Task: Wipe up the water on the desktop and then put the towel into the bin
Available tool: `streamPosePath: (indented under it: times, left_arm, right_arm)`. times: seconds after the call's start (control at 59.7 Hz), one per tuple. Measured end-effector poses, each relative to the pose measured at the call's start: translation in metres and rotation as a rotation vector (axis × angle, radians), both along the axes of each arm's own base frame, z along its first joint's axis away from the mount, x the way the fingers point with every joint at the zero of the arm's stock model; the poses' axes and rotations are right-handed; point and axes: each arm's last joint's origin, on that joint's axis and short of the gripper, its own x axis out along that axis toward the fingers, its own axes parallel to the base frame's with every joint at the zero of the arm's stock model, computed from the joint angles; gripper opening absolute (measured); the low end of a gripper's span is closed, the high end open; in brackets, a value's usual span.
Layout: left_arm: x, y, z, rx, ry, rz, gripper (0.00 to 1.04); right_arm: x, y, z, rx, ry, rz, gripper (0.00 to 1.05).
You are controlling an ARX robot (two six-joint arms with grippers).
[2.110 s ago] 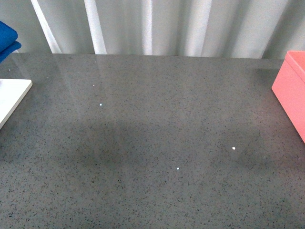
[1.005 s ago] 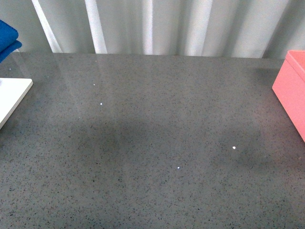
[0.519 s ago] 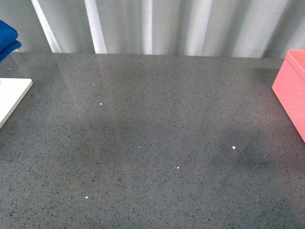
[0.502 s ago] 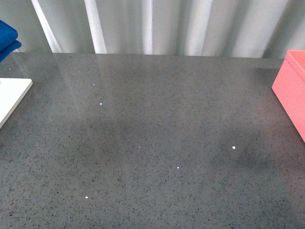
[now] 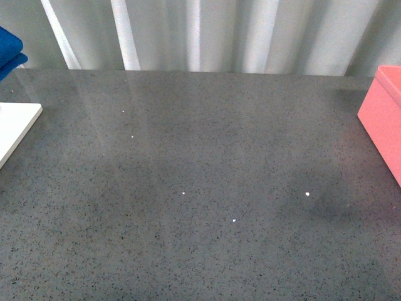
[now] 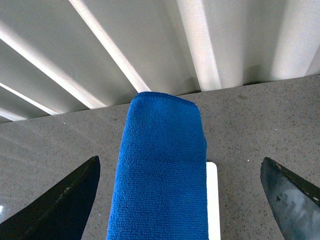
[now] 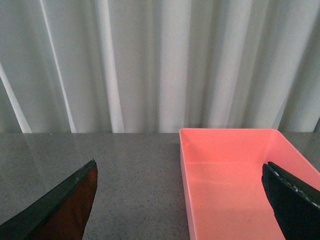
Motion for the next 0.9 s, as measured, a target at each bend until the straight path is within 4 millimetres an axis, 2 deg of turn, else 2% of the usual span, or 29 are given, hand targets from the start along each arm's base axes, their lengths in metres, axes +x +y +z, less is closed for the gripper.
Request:
streamPosePath:
  times: [0.151,0.335,0.67,0.904]
  left_arm:
    - [0.012,0.002,-0.010,-0.007,0.059,0.021,0.98]
    - [0.031,0.017,-0.031,-0.184,0.224,0.088,0.98]
    - [0.045,0.035,-0.033,-0.150,0.165,0.133,0.98]
    - [0.047,0.037,-0.049,-0.097,0.185,0.128,0.98]
  right_arm:
    - [0.000,0.000,0.000,0.000,0.000,0.000,0.98]
    - [0.000,0.000,0.000,0.000,0.000,0.000,0.98]
    - [0.000,0.000,0.000,0.000,0.000,0.000,0.98]
    - [0.000,0.000,0.000,0.000,0.000,0.000,0.98]
